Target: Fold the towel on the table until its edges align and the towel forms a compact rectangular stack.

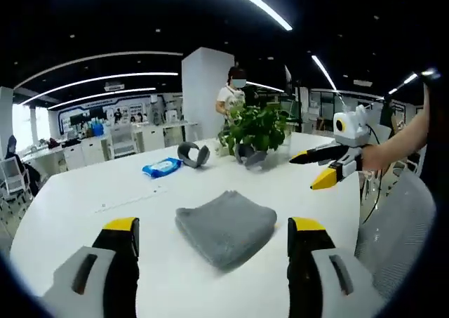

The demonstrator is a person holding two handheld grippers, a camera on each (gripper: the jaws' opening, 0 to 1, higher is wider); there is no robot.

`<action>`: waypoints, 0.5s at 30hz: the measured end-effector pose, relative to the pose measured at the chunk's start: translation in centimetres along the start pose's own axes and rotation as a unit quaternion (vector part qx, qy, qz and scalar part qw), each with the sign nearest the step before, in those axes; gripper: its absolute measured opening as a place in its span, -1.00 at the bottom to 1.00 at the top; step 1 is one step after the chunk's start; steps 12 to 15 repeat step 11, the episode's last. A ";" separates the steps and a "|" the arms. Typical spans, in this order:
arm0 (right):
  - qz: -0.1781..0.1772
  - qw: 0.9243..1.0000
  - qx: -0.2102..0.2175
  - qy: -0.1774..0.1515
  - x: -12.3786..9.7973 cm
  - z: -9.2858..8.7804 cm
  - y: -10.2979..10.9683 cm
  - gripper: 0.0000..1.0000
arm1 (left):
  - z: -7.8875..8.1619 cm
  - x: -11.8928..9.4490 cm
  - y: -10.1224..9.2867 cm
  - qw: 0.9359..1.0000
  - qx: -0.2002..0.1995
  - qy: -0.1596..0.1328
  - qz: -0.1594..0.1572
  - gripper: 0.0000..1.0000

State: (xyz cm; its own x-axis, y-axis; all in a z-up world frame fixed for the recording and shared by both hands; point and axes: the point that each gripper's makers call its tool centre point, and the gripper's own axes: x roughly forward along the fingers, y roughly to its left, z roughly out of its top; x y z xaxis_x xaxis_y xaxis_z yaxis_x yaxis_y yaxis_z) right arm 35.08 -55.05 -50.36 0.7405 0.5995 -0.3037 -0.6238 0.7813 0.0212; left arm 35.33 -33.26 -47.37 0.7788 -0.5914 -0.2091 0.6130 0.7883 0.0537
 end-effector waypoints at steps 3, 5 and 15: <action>-0.013 0.999 0.023 -0.024 -2.1 0.9 0.5 0.98 | 1.0 -2.2 -0.4 0.999 -0.016 -0.028 0.018 0.99; -0.010 0.999 0.027 -0.024 -3.7 0.8 1.2 0.99 | 1.0 -4.0 -0.1 0.998 -0.037 -0.032 0.044 0.99; -0.021 0.999 0.015 -0.019 -6.3 0.1 3.1 0.99 | 0.8 -7.1 -1.5 0.995 -0.045 -0.046 0.073 0.99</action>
